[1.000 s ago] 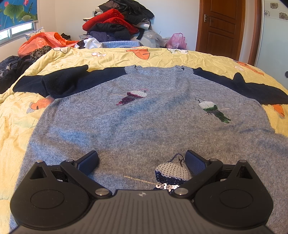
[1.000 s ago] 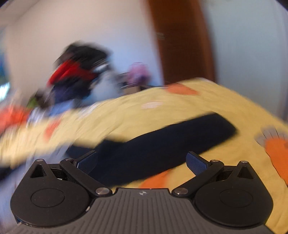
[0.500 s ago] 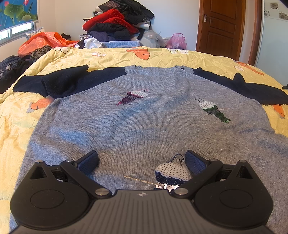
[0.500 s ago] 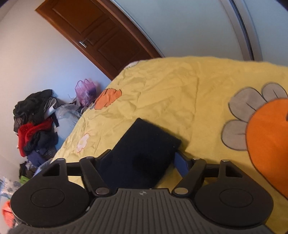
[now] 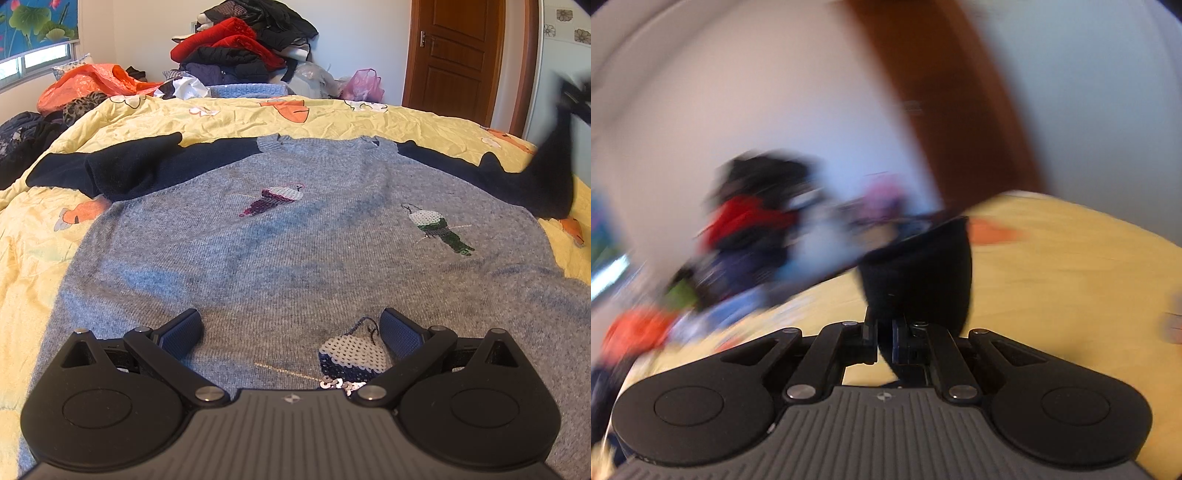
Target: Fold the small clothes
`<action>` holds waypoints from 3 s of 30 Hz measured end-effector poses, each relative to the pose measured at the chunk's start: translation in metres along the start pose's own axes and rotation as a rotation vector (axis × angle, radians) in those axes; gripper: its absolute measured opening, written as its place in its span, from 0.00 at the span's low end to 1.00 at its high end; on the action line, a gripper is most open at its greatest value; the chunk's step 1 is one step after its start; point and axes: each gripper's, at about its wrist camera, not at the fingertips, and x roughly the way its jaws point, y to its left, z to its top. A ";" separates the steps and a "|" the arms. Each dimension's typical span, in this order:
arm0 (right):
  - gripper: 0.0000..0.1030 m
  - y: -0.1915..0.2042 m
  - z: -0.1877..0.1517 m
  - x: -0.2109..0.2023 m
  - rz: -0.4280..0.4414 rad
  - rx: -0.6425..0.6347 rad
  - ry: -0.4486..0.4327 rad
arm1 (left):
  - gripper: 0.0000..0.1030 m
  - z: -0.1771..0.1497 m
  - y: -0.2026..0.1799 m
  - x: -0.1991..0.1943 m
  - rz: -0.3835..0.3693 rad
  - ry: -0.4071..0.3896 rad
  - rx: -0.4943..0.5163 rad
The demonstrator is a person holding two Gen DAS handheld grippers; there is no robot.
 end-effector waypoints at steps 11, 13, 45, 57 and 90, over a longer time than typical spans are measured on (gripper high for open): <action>0.21 0.199 -0.159 0.079 0.208 -0.341 0.364 | 1.00 0.001 0.002 -0.001 -0.008 -0.001 0.003; 0.33 0.195 -0.161 0.068 0.243 -0.309 0.344 | 1.00 0.001 0.002 -0.001 -0.008 -0.001 0.003; 0.76 0.081 -0.159 0.001 0.289 -0.030 0.304 | 0.04 0.148 -0.010 0.089 -0.091 0.013 -0.002; 0.80 0.084 -0.158 0.000 0.290 -0.043 0.310 | 0.08 0.106 0.044 0.085 0.204 0.033 0.064; 0.39 0.031 -0.067 0.150 0.172 -0.037 0.448 | 1.00 0.095 0.035 0.109 -0.120 -0.021 0.039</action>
